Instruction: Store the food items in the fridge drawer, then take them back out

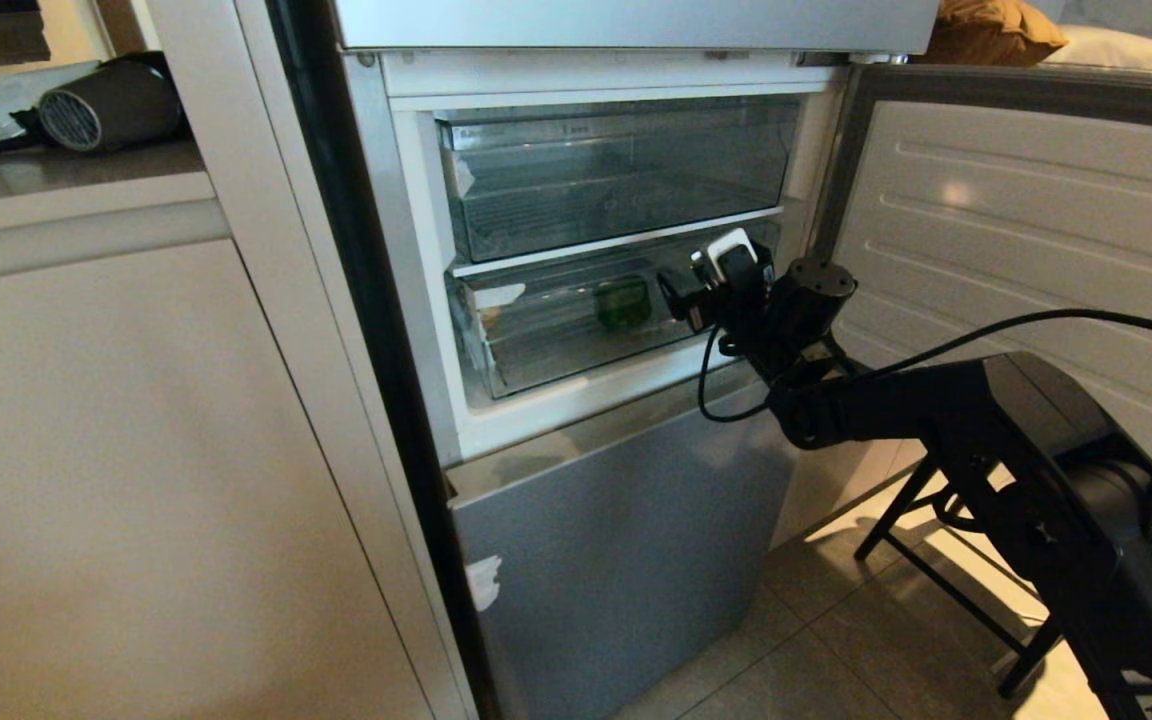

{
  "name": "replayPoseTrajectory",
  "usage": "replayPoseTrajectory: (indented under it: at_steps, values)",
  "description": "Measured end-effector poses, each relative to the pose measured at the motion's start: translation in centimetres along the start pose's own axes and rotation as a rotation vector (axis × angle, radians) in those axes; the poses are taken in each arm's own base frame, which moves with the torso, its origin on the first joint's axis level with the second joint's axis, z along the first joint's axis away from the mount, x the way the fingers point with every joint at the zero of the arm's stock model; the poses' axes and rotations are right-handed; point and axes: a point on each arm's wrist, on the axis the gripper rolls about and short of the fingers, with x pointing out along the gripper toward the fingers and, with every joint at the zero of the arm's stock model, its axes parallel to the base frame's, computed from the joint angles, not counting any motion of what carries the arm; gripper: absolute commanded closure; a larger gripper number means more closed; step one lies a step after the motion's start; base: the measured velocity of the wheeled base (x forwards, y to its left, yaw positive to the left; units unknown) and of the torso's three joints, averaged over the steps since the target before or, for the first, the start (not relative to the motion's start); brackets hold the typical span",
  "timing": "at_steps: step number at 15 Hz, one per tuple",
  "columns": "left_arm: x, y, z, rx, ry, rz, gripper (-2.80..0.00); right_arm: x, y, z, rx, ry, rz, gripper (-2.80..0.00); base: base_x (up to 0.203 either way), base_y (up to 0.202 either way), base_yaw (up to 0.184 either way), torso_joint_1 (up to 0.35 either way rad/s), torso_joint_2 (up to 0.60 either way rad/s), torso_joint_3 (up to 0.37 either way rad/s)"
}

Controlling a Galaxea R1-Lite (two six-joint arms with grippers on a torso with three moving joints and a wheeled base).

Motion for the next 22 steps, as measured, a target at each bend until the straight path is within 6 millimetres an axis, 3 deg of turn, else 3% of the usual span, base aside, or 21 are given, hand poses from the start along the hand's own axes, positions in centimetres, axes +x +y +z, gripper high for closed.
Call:
replayPoseTrajectory:
  at_steps: [16, 22]
  values:
    - [0.0, 0.0, 0.0, 0.000, 0.000, 0.000, 0.00, 0.0, -0.3, 2.4, 0.004, -0.034, -0.008, -2.80, 0.000, 0.000, 0.000, 0.000, 0.00, 0.000]
    - [0.0, 0.0, 0.0, 0.000, 0.000, 0.000, 0.00, -1.3, 0.1, 3.0, -0.031, 0.006, -0.022, -2.80, 0.000, 0.000, 0.000, 0.000, 0.00, 0.000]
